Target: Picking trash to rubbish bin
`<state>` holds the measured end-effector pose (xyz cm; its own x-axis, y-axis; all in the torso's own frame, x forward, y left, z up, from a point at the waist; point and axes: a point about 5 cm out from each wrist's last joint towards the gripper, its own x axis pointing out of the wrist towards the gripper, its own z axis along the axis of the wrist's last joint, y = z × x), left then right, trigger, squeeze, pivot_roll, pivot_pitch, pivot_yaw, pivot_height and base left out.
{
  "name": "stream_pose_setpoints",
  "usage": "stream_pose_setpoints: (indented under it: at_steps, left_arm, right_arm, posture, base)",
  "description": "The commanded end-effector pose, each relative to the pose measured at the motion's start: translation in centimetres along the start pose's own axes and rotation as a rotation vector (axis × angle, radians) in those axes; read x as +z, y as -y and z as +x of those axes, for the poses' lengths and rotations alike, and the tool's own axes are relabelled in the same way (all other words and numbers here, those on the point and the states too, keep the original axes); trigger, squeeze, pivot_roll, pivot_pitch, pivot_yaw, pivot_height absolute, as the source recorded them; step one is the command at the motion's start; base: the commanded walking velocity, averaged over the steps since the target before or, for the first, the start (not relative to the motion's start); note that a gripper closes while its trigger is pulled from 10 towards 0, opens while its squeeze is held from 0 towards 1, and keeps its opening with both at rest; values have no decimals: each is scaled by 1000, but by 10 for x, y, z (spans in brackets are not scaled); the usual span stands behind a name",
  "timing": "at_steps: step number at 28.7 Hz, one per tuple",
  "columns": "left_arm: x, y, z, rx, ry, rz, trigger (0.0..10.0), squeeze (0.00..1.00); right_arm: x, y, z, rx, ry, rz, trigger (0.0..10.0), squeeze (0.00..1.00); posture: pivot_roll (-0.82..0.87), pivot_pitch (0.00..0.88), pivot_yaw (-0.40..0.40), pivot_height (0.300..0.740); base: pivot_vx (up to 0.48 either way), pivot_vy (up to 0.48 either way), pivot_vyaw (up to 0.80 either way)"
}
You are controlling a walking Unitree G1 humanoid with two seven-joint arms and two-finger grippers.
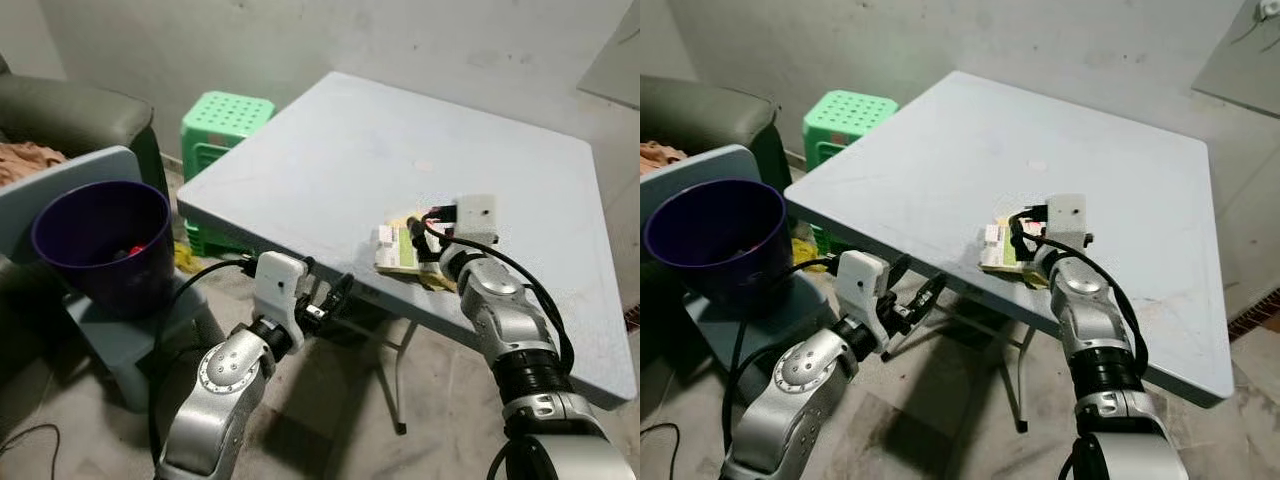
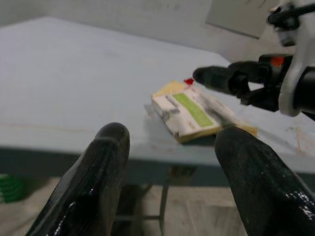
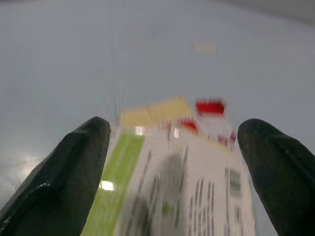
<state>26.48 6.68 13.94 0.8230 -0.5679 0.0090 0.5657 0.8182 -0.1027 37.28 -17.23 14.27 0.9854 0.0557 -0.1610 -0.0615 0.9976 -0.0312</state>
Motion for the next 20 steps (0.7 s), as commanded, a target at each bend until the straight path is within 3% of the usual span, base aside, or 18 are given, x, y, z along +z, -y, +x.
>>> stream_pose_setpoints:
  at_steps: [1,11,17,18,20]
  left_arm:
    - [2,-1,-4,19,-2,-2,10000,0]
    - [7,2,-10,30,-5,-20,10000,0]
    - [10,1,-9,32,-3,-18,10000,0]
    - [12,2,-8,30,0,-20,10000,0]
    - [12,2,-8,30,0,-20,10000,0]
  right_arm:
    - [-11,3,-1,-10,-66,-8,10000,0]
    - [-72,-9,-24,34,-245,91,10000,0]
    - [-77,-8,-28,29,-270,138,10000,0]
    - [-78,-6,-29,20,-291,152,7647,0]
    - [-78,-6,-29,20,-291,152,7647,0]
  posture:
    - [10,156,-127,740]
    - [11,184,-120,740]
    - [7,187,-116,740]
    - [9,188,-116,740]
    - [9,188,-116,740]
  base:
    - [0,0,0]
    - [0,0,0]
    - [0,0,0]
    - [0,0,0]
    - [0,0,0]
